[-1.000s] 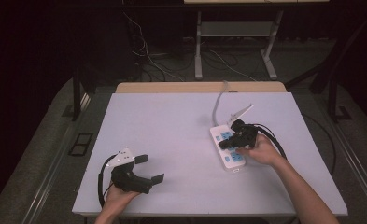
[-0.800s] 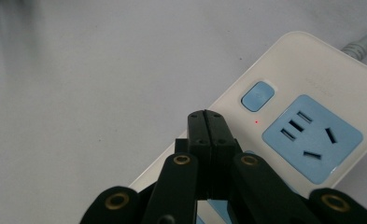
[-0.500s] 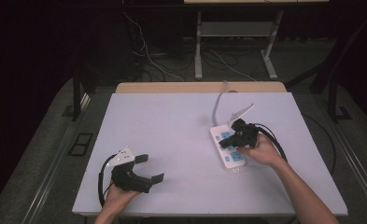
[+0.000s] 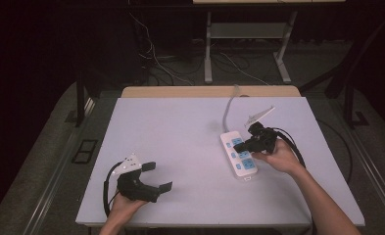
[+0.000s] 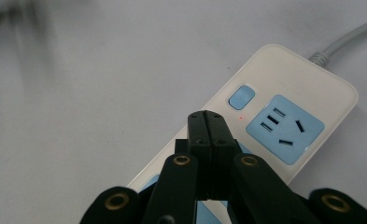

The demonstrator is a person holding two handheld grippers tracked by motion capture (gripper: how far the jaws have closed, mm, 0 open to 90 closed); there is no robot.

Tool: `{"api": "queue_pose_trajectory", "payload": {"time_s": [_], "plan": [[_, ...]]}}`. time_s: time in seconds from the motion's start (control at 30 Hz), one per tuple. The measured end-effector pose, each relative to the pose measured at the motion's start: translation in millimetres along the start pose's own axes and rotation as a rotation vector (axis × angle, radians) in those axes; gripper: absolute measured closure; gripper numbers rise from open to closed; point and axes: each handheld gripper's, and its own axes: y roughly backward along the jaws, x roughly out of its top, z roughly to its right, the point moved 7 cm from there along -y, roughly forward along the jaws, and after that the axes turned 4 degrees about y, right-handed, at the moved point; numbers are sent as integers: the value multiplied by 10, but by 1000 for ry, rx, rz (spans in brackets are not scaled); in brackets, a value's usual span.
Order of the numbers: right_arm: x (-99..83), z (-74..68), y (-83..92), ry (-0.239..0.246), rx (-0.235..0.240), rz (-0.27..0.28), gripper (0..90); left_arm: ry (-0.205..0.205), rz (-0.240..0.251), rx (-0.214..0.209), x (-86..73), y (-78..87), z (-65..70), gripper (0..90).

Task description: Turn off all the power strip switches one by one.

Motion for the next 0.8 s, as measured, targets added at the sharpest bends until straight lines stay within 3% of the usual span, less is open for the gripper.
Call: {"api": "queue_pose_trajectory", "payload": {"time_s": [0.5,0.8], "plan": [[101,25,229,-7,-6,37,900,2,1,0,0,0,0,0],[201,98,274,-7,-16,48,900,0,2,0,1,6,-3,0]]}}
